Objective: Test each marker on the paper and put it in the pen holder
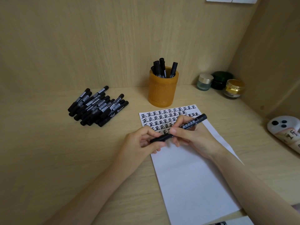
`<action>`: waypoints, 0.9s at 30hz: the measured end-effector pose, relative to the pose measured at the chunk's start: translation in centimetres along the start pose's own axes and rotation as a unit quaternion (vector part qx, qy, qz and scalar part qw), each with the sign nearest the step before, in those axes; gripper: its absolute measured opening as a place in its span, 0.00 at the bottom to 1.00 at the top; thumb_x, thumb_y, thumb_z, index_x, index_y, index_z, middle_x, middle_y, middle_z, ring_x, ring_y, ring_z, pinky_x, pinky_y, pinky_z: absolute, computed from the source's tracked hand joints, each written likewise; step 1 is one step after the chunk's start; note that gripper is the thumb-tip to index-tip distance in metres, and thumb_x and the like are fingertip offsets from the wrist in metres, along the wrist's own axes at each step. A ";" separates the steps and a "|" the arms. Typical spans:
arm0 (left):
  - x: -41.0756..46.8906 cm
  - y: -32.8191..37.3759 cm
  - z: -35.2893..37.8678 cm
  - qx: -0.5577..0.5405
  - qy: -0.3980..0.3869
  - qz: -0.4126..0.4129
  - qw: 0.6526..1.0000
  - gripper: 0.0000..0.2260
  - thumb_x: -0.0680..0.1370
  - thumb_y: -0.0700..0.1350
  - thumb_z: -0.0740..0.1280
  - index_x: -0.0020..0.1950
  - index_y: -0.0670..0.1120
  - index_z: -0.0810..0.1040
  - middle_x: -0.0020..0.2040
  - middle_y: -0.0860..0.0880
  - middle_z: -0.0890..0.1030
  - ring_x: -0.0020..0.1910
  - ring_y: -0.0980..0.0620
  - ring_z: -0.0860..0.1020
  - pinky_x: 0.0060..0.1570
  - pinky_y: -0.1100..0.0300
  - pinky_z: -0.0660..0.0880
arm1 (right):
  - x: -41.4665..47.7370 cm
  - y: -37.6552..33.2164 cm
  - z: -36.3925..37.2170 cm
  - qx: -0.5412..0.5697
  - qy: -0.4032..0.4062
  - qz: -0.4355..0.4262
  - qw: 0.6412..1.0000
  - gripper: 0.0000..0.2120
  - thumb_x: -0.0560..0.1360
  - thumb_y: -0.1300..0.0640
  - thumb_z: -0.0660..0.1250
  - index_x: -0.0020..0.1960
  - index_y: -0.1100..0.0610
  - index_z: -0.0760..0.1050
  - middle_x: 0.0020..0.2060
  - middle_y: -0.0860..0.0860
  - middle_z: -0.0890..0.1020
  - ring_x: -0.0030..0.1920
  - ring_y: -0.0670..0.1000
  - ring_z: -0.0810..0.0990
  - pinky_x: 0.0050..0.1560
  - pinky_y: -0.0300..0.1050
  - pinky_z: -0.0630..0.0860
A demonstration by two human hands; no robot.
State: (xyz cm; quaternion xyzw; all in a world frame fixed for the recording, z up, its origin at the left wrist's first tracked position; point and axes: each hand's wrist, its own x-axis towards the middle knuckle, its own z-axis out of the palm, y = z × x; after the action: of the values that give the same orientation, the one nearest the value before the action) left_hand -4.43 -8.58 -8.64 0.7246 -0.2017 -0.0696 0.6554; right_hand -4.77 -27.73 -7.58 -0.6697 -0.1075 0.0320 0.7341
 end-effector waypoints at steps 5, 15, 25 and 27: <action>-0.1 0.2 0.1 -0.038 0.018 0.019 0.999 0.08 0.68 0.33 0.73 0.41 0.43 0.78 0.37 0.47 0.85 0.30 0.54 0.80 0.34 0.64 0.77 | 0.0 0.1 0.3 0.016 0.013 -0.015 1.000 0.08 0.67 0.61 0.74 0.35 0.57 0.75 0.27 0.57 0.78 0.25 0.51 0.73 0.27 0.35 0.67; 0.2 0.4 0.0 -0.057 0.031 0.040 0.997 0.08 0.69 0.33 0.72 0.42 0.43 0.78 0.37 0.45 0.84 0.29 0.55 0.79 0.33 0.65 0.76 | 0.3 -0.6 0.9 -0.009 0.022 -0.024 0.999 0.07 0.69 0.62 0.71 0.36 0.57 0.73 0.26 0.54 0.78 0.25 0.48 0.74 0.27 0.34 0.67; 0.2 0.7 -0.4 0.022 0.089 0.067 0.994 0.05 0.72 0.39 0.71 0.46 0.44 0.79 0.38 0.52 0.85 0.34 0.56 0.80 0.39 0.62 0.78 | 0.3 -1.6 -1.7 -0.303 0.245 -0.133 0.911 0.24 0.66 0.34 0.69 0.60 0.38 0.73 0.54 0.40 0.76 0.56 0.45 0.73 0.55 0.39 0.68; 0.2 0.8 -0.4 0.030 0.098 0.069 0.992 0.04 0.73 0.39 0.71 0.47 0.45 0.79 0.37 0.53 0.84 0.33 0.57 0.79 0.40 0.59 0.78 | 0.3 -1.9 -1.7 -0.464 0.181 -0.239 0.833 0.16 0.71 0.39 0.67 0.57 0.39 0.77 0.56 0.40 0.76 0.60 0.50 0.69 0.59 0.35 0.59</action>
State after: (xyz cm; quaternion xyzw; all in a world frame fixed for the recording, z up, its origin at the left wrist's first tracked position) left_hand -4.27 -8.29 -7.79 0.7314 -0.1885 0.0532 0.6533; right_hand -4.29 -29.50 -5.79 -0.8791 -0.1321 -0.3199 0.3278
